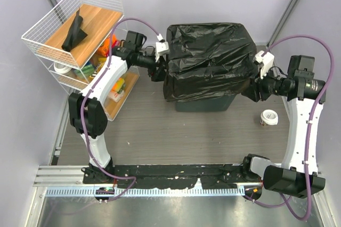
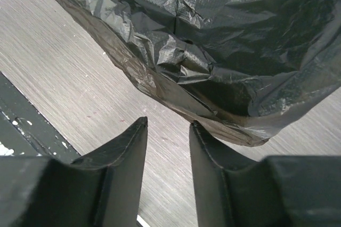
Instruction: Put the trash bags into the trash bin
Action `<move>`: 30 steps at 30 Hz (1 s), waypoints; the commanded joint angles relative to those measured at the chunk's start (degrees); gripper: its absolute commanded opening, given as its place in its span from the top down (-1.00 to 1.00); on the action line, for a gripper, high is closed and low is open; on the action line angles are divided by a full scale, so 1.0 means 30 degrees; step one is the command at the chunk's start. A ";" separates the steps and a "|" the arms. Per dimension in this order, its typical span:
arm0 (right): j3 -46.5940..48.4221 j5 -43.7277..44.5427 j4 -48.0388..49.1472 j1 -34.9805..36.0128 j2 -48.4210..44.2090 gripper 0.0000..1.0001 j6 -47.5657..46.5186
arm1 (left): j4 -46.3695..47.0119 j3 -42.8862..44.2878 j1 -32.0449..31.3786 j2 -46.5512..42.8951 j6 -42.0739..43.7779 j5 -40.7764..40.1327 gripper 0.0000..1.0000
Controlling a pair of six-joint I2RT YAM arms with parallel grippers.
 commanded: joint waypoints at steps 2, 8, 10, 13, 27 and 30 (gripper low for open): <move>-0.0434 -0.0648 0.1165 0.0035 0.0002 0.31 -0.0393 | 0.1967 -0.0729 0.0049 -0.1433 -0.1511 0.0898 -0.26; 0.1173 0.1106 -0.0005 0.0035 -0.0611 -0.42 -0.0775 | 0.2378 -0.1345 0.0019 -0.1784 -0.1833 0.0460 0.42; 0.1585 0.2158 0.0110 0.0035 -0.1050 -0.59 -0.0542 | 0.2378 -0.1346 0.0019 -0.1872 -0.1834 0.0342 0.71; 0.1500 0.3743 0.1511 0.0035 -0.1667 -0.76 -0.0131 | 0.2349 -0.1258 0.0019 -0.1902 -0.1951 0.0108 1.00; 0.1061 0.2021 0.4184 0.0035 0.0615 -0.85 -0.1242 | 0.1997 -0.1930 -0.0010 -0.2926 -0.1687 0.0547 1.00; 0.0943 0.1347 0.3892 0.0006 0.0909 -0.72 -0.1711 | 0.2026 -0.2194 -0.0010 -0.3161 -0.1716 0.0547 1.00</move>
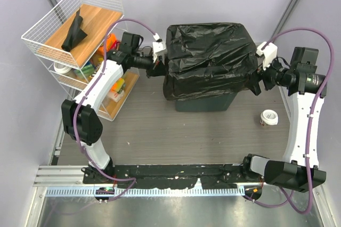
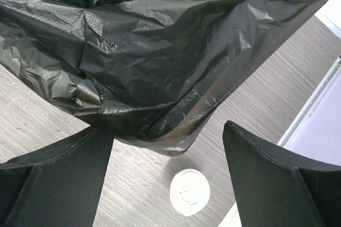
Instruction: Put the trash bags into the trash bin
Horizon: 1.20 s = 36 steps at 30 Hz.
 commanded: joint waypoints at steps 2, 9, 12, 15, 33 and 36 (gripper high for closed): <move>-0.0325 -0.2116 0.1056 0.0014 -0.0059 -0.44 -0.0940 | 0.0351 -0.0578 -0.0032 -0.1202 -0.0026 0.0459 1.00; -0.1818 -0.2501 0.1057 0.0014 -0.0293 0.51 -0.1144 | 0.1870 -0.1866 -0.0032 -0.1729 -0.1223 -0.0038 1.00; -0.2696 -0.2005 0.1115 0.0043 -0.0644 0.98 -0.1292 | 0.2459 -0.2072 -0.0120 -0.1730 -0.2133 -0.0565 1.00; -0.3459 -0.1710 0.1524 0.0043 -0.0967 0.98 -0.1234 | 0.3101 -0.2451 -0.0207 -0.1934 -0.2806 -0.1091 1.00; -0.8000 -0.0392 0.4835 0.0013 -0.2636 0.97 0.0290 | 0.9226 -0.7725 -0.0998 -0.3605 -0.6500 -0.3818 1.00; -0.8500 -0.0187 0.5303 -0.0016 -0.2784 0.97 0.0378 | 0.9579 -0.8106 -0.1232 -0.3459 -0.6705 -0.4052 1.00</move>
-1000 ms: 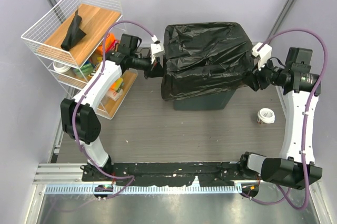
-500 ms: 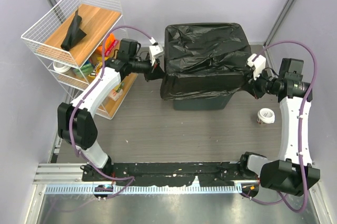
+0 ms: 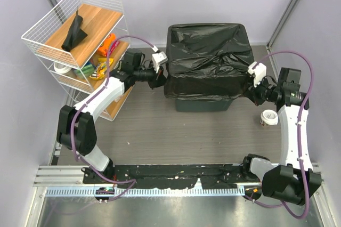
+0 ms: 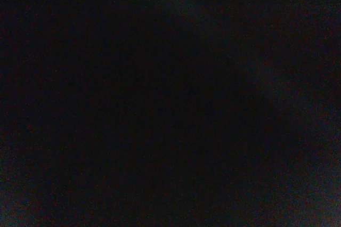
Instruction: Put the trash bags into the trash bin
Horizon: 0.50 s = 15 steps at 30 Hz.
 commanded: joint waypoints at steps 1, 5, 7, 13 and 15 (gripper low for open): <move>-0.0740 0.0535 0.0941 -0.0001 -0.0583 0.97 0.0342 | 0.1965 -0.0603 -0.0424 -0.0741 -0.0768 -0.0570 1.00; -0.1618 0.0916 0.1526 -0.0176 -0.0672 0.97 0.0254 | 0.2669 -0.1423 -0.0542 -0.0682 -0.0885 -0.1009 1.00; -0.2058 0.0946 0.1820 -0.0352 -0.0730 0.97 0.0195 | 0.3020 -0.1862 -0.0542 -0.0682 -0.0973 -0.1126 1.00; -0.2355 0.0069 0.2056 -0.1172 -0.0906 0.98 0.0137 | 0.3256 -0.2655 -0.0571 -0.1003 -0.0740 -0.1478 1.00; -0.2092 -0.0575 0.1617 -0.1406 -0.0993 0.97 0.0078 | 0.2965 -0.2568 -0.0572 -0.1442 -0.0506 -0.1624 1.00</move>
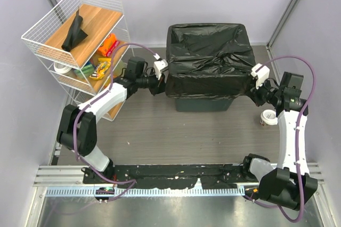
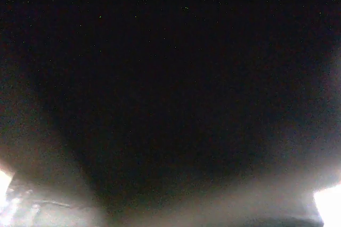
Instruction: Put the trash bags into the trash bin
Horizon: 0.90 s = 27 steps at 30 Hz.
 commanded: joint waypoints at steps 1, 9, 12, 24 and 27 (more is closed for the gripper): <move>-0.0043 -0.0495 -0.1232 -0.0628 -0.0090 0.97 -0.0221 | 0.0385 0.0098 -0.0033 -0.1559 0.0551 -0.0582 1.00; 0.1303 -0.2549 -0.2786 -0.1039 -0.0589 0.97 -0.0134 | -0.4179 0.2995 0.2600 -0.2615 0.1811 0.2691 0.37; 0.1510 -0.3426 -0.3021 -0.1039 -0.0793 0.97 0.0246 | -0.6144 0.4344 0.3190 -0.2820 0.2864 0.4246 -0.39; 0.2974 -0.4543 -0.3607 -0.1039 0.0026 0.97 0.0775 | -0.8081 1.0025 0.3191 0.0719 0.6055 0.6621 -0.99; 0.3150 -0.4513 -0.3812 -0.1039 0.0055 0.97 0.0746 | -0.8814 1.1287 0.3191 0.2066 0.7462 0.7119 -0.99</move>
